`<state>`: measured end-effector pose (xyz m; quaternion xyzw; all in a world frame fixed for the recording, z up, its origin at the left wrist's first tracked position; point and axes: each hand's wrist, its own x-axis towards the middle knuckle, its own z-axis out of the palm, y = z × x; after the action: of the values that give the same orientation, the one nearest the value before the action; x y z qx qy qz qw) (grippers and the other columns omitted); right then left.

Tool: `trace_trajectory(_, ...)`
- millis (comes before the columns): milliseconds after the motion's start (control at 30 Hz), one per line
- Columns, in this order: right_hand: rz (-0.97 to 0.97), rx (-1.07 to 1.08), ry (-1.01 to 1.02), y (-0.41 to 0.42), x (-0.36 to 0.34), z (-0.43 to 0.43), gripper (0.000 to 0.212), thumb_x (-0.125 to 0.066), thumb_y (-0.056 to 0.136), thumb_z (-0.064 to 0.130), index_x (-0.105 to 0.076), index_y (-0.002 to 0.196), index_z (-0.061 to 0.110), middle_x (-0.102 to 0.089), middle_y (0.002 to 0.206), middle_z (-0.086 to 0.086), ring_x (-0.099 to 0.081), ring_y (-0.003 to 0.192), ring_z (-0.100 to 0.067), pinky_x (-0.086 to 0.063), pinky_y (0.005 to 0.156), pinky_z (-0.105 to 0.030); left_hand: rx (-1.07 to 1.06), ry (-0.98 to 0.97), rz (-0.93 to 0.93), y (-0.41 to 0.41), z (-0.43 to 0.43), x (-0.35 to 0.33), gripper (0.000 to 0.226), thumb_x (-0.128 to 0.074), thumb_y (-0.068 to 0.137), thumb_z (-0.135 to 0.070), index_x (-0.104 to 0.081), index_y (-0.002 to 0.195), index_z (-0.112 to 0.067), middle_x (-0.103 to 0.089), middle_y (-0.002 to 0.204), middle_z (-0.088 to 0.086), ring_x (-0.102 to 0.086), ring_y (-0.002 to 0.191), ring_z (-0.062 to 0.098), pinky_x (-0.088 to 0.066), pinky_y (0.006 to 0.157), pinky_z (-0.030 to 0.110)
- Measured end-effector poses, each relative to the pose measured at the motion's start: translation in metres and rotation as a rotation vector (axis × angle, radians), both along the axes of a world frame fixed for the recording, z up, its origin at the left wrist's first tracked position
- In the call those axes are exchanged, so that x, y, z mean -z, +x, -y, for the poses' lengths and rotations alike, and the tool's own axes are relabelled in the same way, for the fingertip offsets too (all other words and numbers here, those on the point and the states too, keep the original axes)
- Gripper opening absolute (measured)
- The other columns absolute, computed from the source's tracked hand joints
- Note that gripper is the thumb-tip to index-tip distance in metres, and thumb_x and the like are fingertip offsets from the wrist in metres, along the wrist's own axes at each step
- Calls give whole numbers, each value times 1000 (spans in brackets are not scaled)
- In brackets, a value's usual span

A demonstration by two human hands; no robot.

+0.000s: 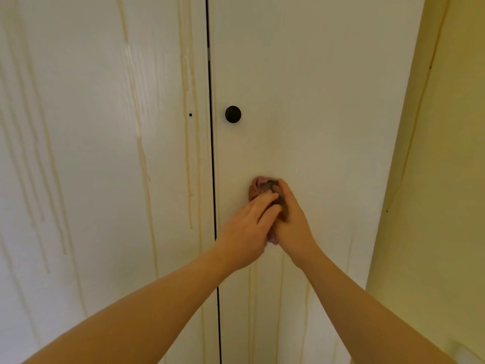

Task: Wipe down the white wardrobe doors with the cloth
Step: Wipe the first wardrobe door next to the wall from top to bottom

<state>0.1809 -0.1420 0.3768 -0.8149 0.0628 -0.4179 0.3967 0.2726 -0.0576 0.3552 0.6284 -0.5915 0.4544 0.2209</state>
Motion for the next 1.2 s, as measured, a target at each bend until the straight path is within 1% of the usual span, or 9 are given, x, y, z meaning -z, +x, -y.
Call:
trace_trajectory(100,-30,-58,152,-7,-1,5,68,-38,90,-8,-21,144,30,-48,126,14,-50,117,-8,-45,96,-25,-226,141,69,5,8,-2,80,-78,62,-22,-41,130,-3,-52,135,21,-52,123,34,-37,106,42)
trace_trajectory(267,-14,167,218,-22,2,12,56,-41,91,-1,-32,140,24,-48,128,7,-52,103,-10,-42,83,-10,-398,202,253,21,-7,21,52,-47,83,-25,-54,130,-2,-50,137,18,-47,128,33,-11,115,44)
trace_trajectory(433,-142,390,-12,-30,21,32,65,-45,86,0,-23,146,18,-29,150,1,-28,136,-20,-23,110,-29,-403,183,345,22,-19,17,41,-40,88,-24,-67,109,-2,-59,128,18,-51,124,35,-17,113,47)
trace_trajectory(500,-151,400,-20,-30,26,34,65,-45,87,0,-24,145,17,-28,150,1,-26,137,-19,-20,110,-27,-449,91,227,16,-7,9,35,-44,89,-27,-63,103,-1,-62,121,19,-53,122,36,-20,113,49)
trace_trajectory(567,-160,395,-18,-32,33,32,64,-46,87,0,-25,145,17,-30,150,1,-27,136,-19,-22,110,-27,-452,57,165,14,0,24,39,-46,87,-31,-53,114,-3,-59,124,20,-47,126,37,-16,115,50)
trace_trajectory(733,-219,417,-44,-38,54,34,62,-47,86,0,-28,143,16,-32,148,-1,-31,134,-21,-25,107,-27,-401,240,391,34,-19,71,63,-56,75,-30,-40,133,-11,-45,136,18,-32,130,35,-7,116,49)
trace_trajectory(933,-228,429,-37,-41,59,34,61,-46,88,1,-27,144,15,-31,149,-1,-31,134,-22,-26,107,-27,-457,-44,232,30,-1,20,50,-42,87,-25,-47,133,-6,-50,136,22,-32,132,36,-8,115,49)
trace_trajectory(1100,-251,408,-34,-40,63,30,60,-44,91,6,-21,146,17,-27,151,2,-27,135,-20,-23,107,-26,-369,259,437,41,-16,80,44,-27,97,-19,-44,136,-7,-48,139,18,-31,133,34,-3,118,46)
trace_trajectory(1200,-265,410,-33,-43,69,33,59,-44,92,8,-21,146,18,-28,150,2,-28,135,-20,-24,107,-27,-348,244,450,41,-18,67,47,-18,98,-13,-45,135,-7,-49,138,17,-36,134,34,-8,116,44)
